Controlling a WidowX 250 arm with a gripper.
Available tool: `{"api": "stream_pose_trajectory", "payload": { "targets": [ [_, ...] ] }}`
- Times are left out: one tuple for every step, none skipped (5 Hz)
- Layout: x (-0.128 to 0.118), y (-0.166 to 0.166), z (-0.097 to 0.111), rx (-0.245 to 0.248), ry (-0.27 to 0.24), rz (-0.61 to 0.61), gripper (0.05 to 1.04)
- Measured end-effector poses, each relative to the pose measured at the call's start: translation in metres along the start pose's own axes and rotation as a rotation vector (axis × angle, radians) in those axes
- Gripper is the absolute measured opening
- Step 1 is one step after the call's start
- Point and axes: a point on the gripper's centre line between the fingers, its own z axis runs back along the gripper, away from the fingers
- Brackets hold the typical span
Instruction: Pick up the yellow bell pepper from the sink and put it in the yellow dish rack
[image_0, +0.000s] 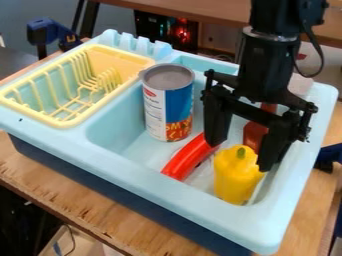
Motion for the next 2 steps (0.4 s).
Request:
{"api": "stream_pose_trajectory", "payload": {
  "targets": [
    [0.0062,0.0085,-0.0017,-0.009,-0.028,0.020,0.961],
    [0.0102,0.0092,-0.0077,-0.007,-0.024,0.018,0.683]
  ]
}}
